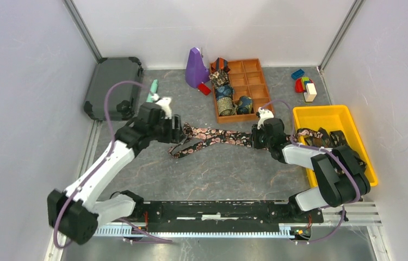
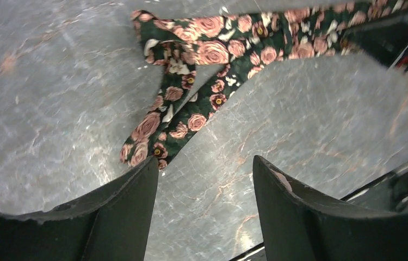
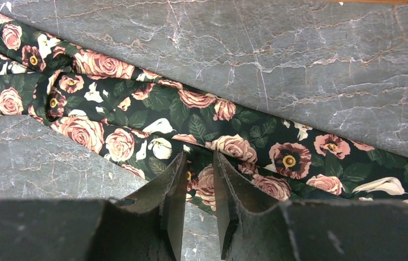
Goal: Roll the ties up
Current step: Flatten out the tie at the center of the board.
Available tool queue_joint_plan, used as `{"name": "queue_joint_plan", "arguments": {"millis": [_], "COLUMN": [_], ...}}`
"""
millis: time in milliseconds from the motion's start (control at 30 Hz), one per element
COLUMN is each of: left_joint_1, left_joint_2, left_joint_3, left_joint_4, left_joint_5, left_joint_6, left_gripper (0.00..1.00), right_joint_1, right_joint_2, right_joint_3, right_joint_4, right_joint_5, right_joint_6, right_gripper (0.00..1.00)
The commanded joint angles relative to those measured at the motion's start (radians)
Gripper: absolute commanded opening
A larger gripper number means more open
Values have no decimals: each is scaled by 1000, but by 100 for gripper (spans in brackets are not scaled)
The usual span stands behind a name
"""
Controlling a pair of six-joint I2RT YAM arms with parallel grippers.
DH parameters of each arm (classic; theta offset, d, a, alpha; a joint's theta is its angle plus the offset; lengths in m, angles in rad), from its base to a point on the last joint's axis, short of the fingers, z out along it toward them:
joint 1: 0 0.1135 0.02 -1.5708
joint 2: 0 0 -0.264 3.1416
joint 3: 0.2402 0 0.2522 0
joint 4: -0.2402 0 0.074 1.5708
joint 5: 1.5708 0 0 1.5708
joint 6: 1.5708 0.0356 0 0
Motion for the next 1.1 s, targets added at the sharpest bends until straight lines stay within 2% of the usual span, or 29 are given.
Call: {"name": "queue_joint_plan", "arguments": {"millis": [0, 400, 533, 733, 800, 900, 933, 967, 1067], "left_joint_1": [-116, -279, -286, -286, -286, -285, -284, -283, -253], "left_joint_2": [180, 637, 730, 814, 828, 852, 856, 852, 770], "left_joint_3": [129, 353, 381, 393, 385, 401, 415, 428, 418], "left_joint_4": [-38, -94, -134, -187, -185, -197, -213, -222, -184], "left_joint_5": [-77, -308, -413, -479, -511, -514, -498, -472, -290], "left_joint_6": [241, 324, 390, 421, 418, 415, 412, 400, 330], "left_gripper": [71, 68, 67, 63, 56, 15, 6, 2, 2], "right_joint_1": [-8, -6, -7, -9, -8, -12, -15, -19, -25], "right_joint_2": [37, 39, 36, 36, 36, 38, 38, 39, 40], "right_joint_3": [-37, -42, -46, -49, -50, -51, -53, -54, -56], "right_joint_4": [-143, -132, -128, -125, -124, -121, -119, -116, -116], "right_joint_5": [42, 39, 36, 35, 34, 28, 24, 20, 13], "right_joint_6": [-26, -27, -27, -28, -27, -27, -28, -27, -27], "right_gripper": [30, 27, 27, 27, 27, 26, 26, 25, 24]}}
